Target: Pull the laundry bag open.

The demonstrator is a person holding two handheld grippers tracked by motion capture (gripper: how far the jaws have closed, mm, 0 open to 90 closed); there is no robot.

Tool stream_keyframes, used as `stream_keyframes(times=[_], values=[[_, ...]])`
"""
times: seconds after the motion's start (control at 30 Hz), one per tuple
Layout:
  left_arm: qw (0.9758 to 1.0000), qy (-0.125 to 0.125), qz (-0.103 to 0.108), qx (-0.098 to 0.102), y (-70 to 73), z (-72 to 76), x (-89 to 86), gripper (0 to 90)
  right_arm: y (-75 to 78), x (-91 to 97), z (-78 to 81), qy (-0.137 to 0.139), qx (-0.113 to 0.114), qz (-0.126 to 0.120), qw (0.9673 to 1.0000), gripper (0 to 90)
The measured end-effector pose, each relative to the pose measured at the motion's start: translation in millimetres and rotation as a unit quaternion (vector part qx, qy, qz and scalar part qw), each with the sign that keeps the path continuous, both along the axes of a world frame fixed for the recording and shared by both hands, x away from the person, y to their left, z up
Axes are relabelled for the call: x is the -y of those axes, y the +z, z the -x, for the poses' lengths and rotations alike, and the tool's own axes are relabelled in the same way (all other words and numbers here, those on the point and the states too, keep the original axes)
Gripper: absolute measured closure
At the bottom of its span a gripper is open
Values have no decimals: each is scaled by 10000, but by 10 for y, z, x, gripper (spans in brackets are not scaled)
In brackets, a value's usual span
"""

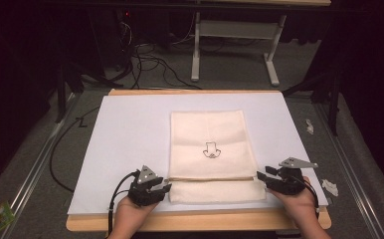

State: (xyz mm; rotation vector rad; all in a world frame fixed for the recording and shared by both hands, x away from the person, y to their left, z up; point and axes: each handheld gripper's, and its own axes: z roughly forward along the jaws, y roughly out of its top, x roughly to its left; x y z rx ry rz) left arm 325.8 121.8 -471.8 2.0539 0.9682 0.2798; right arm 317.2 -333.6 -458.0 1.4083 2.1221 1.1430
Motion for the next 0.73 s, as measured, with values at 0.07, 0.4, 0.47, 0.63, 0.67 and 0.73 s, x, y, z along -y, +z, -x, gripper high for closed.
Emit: stream_keyframes(times=[0.07, 0.4, 0.47, 0.63, 0.67, 0.73], values=[[9990, 197, 92, 396, 74, -23, -134, 436, 41, 63, -9, -57, 199, -59, 9998, 358], [9821, 1606, -104, 978, 144, -185, -940, 204, 42, 624, -80, -1052, 584, 301, 9923, 199], [9794, 1817, 106, 877, 146, -207, -1046, 174, 47, 640, -67, -1105, 591, 268, 9918, 192], [9809, 1678, 11, 988, 167, -189, -966, 142, 101, 562, -37, -928, 825, 334, 9917, 179], [9828, 1586, -106, 936, 155, -190, -916, 122, 109, 549, -37, -940, 841, 317, 9915, 162], [9848, 1526, -106, 819, 144, -204, -901, 85, 114, 545, -45, -931, 895, 320, 9911, 154]])
